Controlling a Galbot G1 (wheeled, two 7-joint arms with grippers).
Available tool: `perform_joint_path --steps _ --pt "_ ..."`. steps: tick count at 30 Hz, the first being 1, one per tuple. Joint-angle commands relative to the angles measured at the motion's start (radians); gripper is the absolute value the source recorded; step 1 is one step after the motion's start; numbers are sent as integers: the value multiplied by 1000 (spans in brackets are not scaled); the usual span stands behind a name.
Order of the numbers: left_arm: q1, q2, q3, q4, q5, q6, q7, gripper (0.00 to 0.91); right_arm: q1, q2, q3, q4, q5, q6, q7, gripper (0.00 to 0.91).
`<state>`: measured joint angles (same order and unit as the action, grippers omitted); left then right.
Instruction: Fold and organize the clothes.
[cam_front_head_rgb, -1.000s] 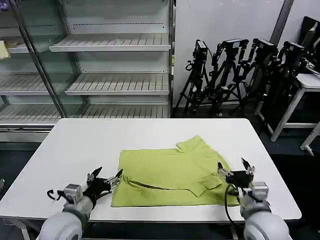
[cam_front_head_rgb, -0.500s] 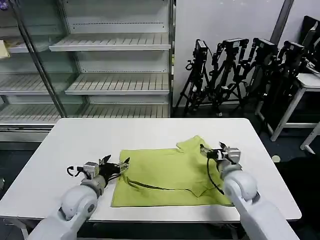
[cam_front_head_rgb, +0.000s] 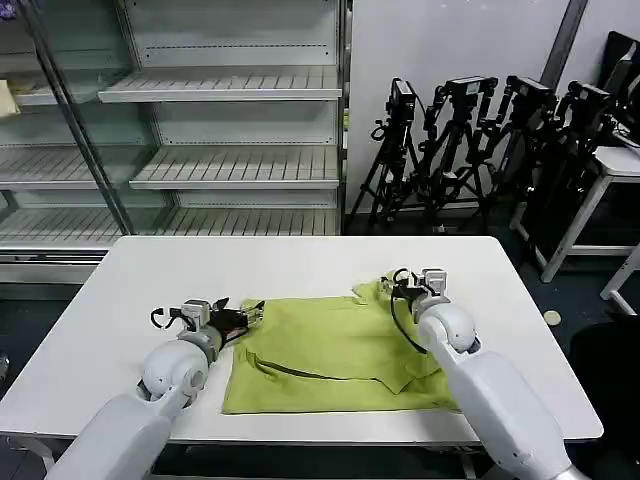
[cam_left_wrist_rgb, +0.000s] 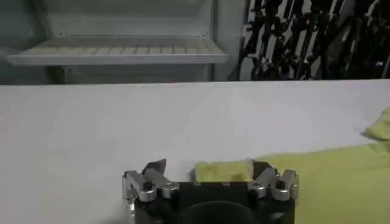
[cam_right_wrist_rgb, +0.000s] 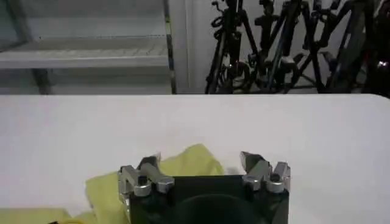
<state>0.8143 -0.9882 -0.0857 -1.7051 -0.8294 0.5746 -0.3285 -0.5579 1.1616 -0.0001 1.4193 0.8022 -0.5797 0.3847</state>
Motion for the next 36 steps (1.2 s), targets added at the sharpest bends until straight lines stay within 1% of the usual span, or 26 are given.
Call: perform_joint_path --steps 1,11,15,17,21,24,26,28,29,30,32,36 --pt "-38 -11 23 72 -66 5 27 10 59 19 -30 -92 54 -2 -8 0" --pt "-6 -7 8 64 -126 5 57 20 27 12 -15 -63 67 0 -9 0" --pt "-1 -9 1 59 -149 4 57 10 7 10 -2 -40 62 2 -8 0" --pt "5 -10 -7 50 -171 3 61 20 -6 8 10 -17 52 5 -11 0" --pt "12 -12 -26 28 -186 2 70 20 -40 -3 22 41 11 45 -44 0" --pt "20 -10 -42 4 -204 0 70 20 -62 -12 34 98 -3 69 -49 0" --pt "25 -4 -53 -15 -214 -8 68 20 -83 -20 42 142 -53 143 -54 0" --pt "28 1 -63 -28 -222 -8 68 20 -96 -22 51 161 -91 194 -52 0" --pt "30 6 -69 -35 -224 -8 67 20 -106 -26 60 183 -94 214 -51 0" --pt "31 8 -72 -37 -226 -8 67 10 -109 -27 62 190 -94 214 -51 0" --pt "34 16 -82 -50 -234 -8 65 20 -132 -36 82 231 -95 225 -52 0" --pt "46 32 -97 -79 -240 -10 66 20 -174 -56 120 291 -94 206 -56 0"
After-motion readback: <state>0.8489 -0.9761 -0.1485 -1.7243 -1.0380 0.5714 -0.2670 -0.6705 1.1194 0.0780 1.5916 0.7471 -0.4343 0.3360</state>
